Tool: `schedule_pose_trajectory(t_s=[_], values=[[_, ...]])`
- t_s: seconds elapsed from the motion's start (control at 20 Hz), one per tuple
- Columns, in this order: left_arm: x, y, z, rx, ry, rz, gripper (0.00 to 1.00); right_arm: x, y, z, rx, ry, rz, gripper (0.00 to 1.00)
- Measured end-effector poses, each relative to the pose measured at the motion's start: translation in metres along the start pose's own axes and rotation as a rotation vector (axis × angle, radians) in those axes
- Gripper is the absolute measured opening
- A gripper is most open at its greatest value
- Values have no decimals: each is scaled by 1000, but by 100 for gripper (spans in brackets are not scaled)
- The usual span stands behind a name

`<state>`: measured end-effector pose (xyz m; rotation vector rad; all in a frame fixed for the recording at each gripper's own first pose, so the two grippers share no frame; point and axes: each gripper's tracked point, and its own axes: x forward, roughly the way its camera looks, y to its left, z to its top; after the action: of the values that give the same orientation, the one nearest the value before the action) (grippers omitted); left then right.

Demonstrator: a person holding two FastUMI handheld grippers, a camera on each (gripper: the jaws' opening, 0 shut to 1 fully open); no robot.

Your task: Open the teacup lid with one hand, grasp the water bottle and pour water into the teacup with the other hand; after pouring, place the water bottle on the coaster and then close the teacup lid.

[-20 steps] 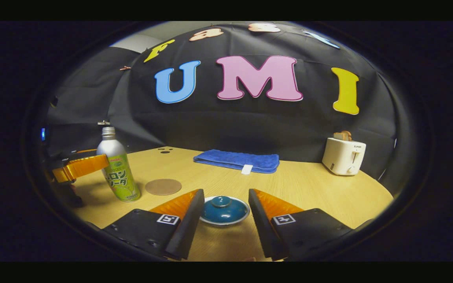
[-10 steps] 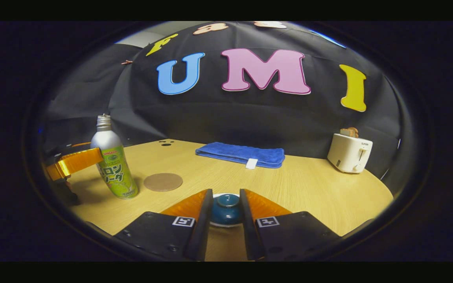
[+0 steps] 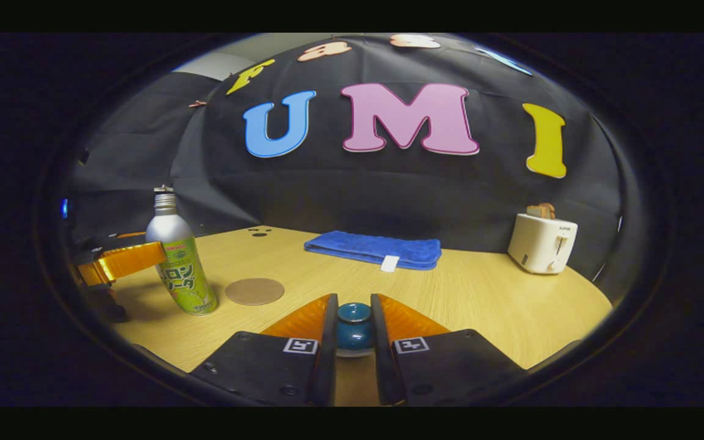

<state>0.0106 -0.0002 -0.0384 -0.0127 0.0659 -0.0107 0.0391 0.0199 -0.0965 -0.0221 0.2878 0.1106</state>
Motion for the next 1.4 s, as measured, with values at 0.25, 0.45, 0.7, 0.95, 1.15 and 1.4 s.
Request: schedule_pose_trajectory(t_s=[0.25,0.45,0.7,0.95,1.15,1.4], values=[[1,0,-2,-4,3,2,94,-13,-12,35,7,-126,-65,35],[1,-3,-3,-2,2,2,94,-19,-26,35,26,-129,-113,26],[5,-1,-6,-4,9,13,94,-24,-12,30,-10,-109,-45,26],[11,-3,-14,12,31,18,94,-31,-16,28,62,-105,-32,29],[19,-6,-20,28,53,19,94,-42,-29,30,118,-132,-39,26],[32,0,-28,49,77,50,94,-55,-59,21,112,-110,-115,30]])
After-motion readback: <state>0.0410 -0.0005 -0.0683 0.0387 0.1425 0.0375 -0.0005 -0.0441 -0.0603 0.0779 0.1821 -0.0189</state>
